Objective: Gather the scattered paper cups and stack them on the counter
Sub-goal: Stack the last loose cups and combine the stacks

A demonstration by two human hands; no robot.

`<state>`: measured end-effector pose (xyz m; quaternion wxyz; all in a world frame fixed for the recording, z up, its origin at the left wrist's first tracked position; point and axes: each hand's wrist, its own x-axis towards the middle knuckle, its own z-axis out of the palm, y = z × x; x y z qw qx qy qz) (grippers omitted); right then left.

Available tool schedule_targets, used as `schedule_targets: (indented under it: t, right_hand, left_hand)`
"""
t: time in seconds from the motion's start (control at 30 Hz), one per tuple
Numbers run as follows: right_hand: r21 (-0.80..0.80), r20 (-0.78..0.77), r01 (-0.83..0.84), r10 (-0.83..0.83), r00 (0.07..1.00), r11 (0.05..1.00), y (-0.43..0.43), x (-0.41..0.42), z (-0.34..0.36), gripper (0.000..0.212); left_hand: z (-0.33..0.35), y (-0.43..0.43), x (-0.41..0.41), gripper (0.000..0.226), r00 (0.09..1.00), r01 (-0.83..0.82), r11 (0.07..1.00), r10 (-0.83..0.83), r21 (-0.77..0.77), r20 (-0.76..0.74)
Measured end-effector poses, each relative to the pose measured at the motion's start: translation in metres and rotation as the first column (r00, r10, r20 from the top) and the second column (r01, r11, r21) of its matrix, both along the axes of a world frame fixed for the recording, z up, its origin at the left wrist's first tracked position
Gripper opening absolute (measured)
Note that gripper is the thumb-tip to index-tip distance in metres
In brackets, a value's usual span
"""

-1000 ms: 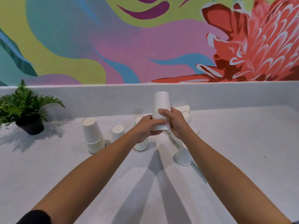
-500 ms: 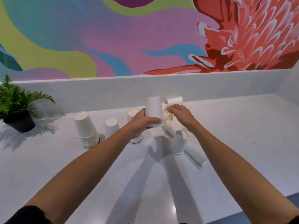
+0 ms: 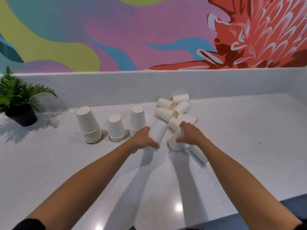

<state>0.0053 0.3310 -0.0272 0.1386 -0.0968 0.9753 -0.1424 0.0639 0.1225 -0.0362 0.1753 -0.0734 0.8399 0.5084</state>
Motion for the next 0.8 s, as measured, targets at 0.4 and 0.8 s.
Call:
schedule_targets:
  t: [0.4,0.8]
  right_hand:
    - [-0.567,0.015,0.180,-0.208,0.978,0.804,-0.011,-0.005,0.056,0.029]
    - [-0.491,0.067,-0.025,0.066,0.996,0.871,-0.030,0.008,0.056,0.036]
  left_hand:
    - [-0.011,-0.012,0.009,0.072,0.999,0.045,0.982,-0.044,-0.183,0.011]
    - [0.004,0.017,0.001,0.072,1.000,-0.001,0.978,0.001,0.208,-0.001]
